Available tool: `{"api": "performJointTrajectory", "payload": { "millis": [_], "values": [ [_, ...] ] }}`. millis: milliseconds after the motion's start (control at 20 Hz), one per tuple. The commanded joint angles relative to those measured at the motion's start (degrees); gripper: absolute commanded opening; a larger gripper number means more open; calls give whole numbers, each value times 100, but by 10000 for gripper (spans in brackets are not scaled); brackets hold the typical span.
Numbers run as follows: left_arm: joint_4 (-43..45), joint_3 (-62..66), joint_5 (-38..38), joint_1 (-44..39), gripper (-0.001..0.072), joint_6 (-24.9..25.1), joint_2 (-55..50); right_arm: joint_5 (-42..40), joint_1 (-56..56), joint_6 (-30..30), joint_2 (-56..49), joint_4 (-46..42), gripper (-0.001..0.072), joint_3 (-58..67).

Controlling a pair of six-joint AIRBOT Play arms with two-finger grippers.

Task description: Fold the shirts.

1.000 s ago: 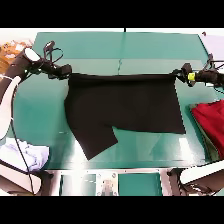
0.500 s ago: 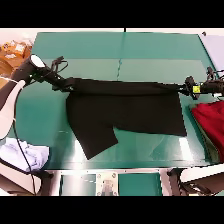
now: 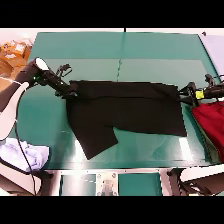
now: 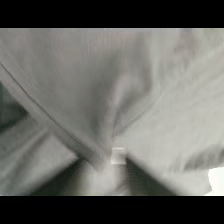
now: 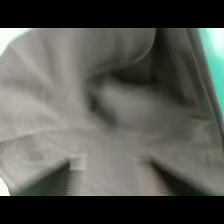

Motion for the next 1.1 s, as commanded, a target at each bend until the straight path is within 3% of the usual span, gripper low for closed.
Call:
{"api": "performJointTrajectory", "payload": {
  "millis": [0,50,100,200,250,300,500,650,700,750,850,1050],
  "values": [
    [39,328,-994,155,573,33,20,466,-415,295,232,-83,630,-2],
    [37,494,-1338,260,560,24,22,463,-581,302,428,-83,629,-9],
    [37,614,-1628,380,452,-33,26,448,-704,299,643,-85,630,-52],
    [31,601,-2013,549,335,-125,55,372,-870,282,1161,-94,629,-352],
    [31,463,-2022,575,120,-157,136,315,-914,278,1412,-92,630,-573],
    [59,199,-1921,575,22,-98,319,291,-929,208,1685,-90,630,-857],
    [363,-1818,-1132,533,22,26,1775,103,-1045,42,2846,-85,629,-2157],
    [348,-3628,-361,516,25,-214,3169,-166,-1043,44,3773,59,629,-3261],
    [140,-4151,-87,516,226,-203,3532,-164,-1032,44,3950,103,630,-3569],
    [-50,-4572,190,516,497,-208,3775,-164,-1032,22,4030,184,630,-3803],
    [-634,-5296,673,516,414,-26,3941,-155,-1032,22,4044,275,629,-4146],
    [-1521,-6249,1696,227,414,398,3923,-229,-1032,-2,4044,330,629,-4371]
  ]
}}
